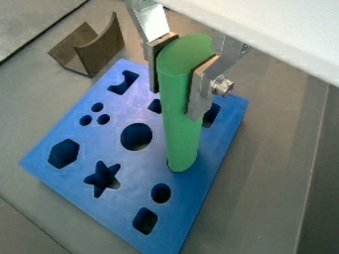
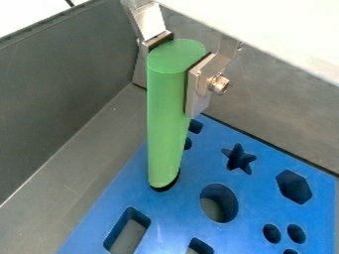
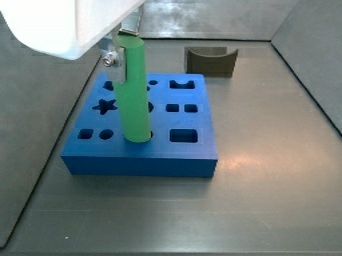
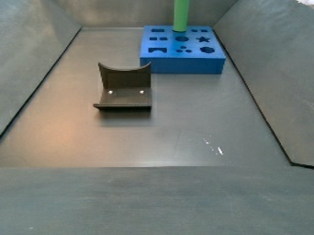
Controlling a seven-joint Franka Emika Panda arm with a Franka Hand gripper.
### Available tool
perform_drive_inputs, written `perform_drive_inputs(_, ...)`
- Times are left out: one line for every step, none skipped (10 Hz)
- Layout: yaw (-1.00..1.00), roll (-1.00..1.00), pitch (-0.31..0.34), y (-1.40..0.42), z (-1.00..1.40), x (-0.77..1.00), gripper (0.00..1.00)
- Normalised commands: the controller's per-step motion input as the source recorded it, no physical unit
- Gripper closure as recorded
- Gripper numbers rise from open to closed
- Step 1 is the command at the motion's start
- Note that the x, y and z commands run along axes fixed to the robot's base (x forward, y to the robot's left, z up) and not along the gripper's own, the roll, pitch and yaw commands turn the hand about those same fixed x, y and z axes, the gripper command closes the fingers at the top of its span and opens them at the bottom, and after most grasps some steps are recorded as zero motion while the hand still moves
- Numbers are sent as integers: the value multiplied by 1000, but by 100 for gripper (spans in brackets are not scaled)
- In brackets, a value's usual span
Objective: Insert the oval object.
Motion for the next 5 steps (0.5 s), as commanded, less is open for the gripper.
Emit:
perform_drive_inputs(0,147,54,3,-226,54,100)
perform_drive_inputs(43,104,43,57,-249,43,100)
perform_drive_inputs(29,67,33,26,-254,40,100)
perform_drive_inputs(0,50,33,0,-271,29,100)
perform_drive_inputs(0,17,33,0,-274,77,100)
